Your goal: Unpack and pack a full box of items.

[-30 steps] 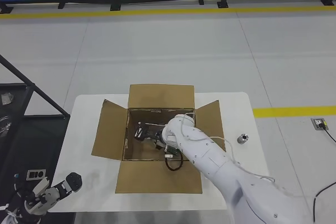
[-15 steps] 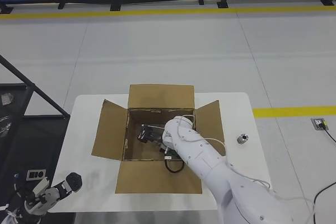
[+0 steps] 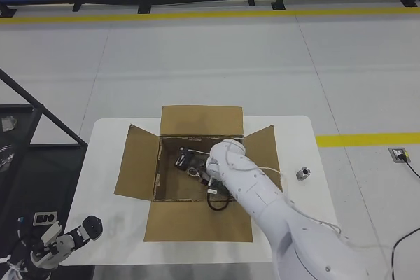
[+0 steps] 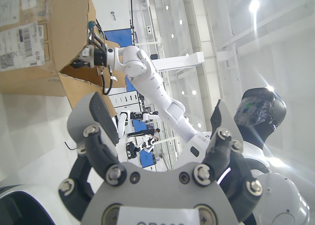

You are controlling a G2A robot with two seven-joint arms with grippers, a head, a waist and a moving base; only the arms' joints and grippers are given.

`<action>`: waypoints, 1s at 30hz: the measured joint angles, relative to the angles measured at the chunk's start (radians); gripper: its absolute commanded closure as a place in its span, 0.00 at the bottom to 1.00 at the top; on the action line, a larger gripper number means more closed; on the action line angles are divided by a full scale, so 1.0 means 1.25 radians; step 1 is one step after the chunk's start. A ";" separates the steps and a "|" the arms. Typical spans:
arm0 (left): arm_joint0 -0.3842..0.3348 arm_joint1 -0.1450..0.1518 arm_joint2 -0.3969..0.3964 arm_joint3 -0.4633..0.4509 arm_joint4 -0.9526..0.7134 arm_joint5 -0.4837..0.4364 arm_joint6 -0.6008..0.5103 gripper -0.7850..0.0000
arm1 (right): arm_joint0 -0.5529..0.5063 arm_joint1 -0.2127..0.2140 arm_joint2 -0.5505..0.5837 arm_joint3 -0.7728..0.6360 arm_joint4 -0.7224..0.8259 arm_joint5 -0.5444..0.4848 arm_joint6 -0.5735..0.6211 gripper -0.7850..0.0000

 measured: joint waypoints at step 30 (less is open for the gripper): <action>0.000 0.000 0.000 0.000 0.000 0.000 0.000 0.00 | 0.042 0.143 -0.029 -0.108 -0.251 -0.169 -0.740 0.54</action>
